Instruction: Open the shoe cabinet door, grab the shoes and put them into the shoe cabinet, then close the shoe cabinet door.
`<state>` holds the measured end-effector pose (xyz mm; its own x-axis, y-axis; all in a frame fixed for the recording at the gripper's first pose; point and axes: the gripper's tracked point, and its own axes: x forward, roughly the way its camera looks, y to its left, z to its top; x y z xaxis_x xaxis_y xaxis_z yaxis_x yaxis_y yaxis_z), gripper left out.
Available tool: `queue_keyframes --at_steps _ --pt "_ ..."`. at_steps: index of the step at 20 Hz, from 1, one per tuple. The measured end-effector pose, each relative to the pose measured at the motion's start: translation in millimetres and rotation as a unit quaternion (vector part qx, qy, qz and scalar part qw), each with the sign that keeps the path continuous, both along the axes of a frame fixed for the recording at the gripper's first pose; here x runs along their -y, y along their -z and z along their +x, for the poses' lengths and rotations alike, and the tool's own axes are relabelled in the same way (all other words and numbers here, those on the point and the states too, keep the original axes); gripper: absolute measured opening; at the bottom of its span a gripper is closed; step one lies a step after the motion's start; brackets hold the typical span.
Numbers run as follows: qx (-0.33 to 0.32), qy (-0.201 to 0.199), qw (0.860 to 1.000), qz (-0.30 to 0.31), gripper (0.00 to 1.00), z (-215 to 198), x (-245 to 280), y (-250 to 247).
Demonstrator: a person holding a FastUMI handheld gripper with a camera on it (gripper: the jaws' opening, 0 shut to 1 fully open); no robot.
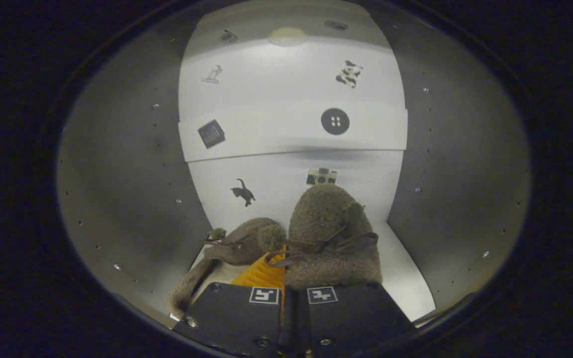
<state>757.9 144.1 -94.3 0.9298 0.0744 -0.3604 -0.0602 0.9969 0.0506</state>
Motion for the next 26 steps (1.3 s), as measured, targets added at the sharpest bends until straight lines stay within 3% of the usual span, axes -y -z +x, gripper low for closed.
queue_keyframes --at_steps 7,15,18,22,25,26 --pt "-0.061 0.035 0.997 -0.003 0.1 22.0 19.9 29.2" --pt "-0.132 0.043 0.99 -0.031 0.16 22.7 17.8 46.1" --pt "-0.1 0.043 0.994 -0.03 0.23 11.6 17.1 38.2" --pt "-0.007 0.033 0.996 -0.083 0.62 -29.0 12.3 6.3" --pt "0.066 0.02 0.992 -0.105 0.64 -74.3 2.0 -20.5" --pt "0.081 0.011 0.992 -0.1 0.72 -92.9 -2.6 -28.3"
